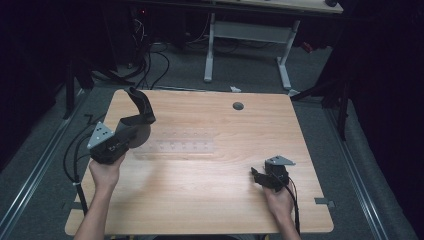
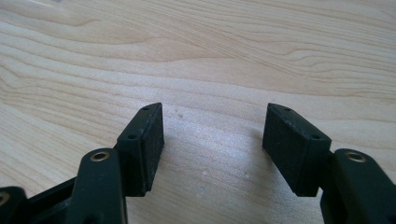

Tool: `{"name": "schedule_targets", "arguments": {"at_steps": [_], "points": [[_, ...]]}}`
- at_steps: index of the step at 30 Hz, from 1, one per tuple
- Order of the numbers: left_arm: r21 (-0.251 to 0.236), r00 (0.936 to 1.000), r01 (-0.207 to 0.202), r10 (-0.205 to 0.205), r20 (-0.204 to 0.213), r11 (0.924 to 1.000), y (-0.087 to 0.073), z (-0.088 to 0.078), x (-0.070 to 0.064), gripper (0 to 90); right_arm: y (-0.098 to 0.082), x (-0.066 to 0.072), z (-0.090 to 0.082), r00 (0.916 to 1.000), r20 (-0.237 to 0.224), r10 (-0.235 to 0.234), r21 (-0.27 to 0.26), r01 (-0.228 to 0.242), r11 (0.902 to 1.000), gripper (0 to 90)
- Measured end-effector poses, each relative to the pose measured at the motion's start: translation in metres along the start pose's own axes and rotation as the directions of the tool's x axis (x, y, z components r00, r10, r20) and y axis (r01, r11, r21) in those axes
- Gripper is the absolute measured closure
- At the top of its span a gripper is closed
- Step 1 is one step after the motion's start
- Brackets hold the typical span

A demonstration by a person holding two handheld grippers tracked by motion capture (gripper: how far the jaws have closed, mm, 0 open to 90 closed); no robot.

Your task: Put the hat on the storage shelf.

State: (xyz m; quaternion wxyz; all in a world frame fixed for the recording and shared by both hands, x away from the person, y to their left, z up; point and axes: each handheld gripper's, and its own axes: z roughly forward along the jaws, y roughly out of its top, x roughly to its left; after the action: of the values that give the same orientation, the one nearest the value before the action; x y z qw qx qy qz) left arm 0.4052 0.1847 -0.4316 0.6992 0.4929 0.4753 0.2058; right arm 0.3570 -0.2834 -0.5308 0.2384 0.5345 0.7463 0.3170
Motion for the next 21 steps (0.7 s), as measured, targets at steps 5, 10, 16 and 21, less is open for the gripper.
{"name": "schedule_targets", "arguments": {"at_steps": [5,10,16,21], "points": [[-0.009,0.9997,-0.004,0.004,-0.024,0.9999,0.0,0.003,0.007,86.5,0.0,0.0,0.0,1.0,0.0,0.0,0.0,0.0,1.0,38.8],[-0.008,0.9985,-0.015,0.014,-0.053,0.9999,-0.001,0.007,0.013,86.5,0.0,0.0,0.0,1.0,0.0,0.0,0.0,0.0,1.0,38.8],[0.008,0.9957,-0.039,0.039,-0.084,0.9992,-0.006,0.012,0.019,86.5,0.0,0.0,0.0,1.0,0.0,0.0,0.0,0.0,1.0,38.8],[0.003,0.9953,-0.026,0.026,-0.093,0.9997,-0.006,0.015,0.022,86.4,0.0,0.0,0.0,1.0,0.0,0.0,0.0,0.0,1.0,38.7]]}}
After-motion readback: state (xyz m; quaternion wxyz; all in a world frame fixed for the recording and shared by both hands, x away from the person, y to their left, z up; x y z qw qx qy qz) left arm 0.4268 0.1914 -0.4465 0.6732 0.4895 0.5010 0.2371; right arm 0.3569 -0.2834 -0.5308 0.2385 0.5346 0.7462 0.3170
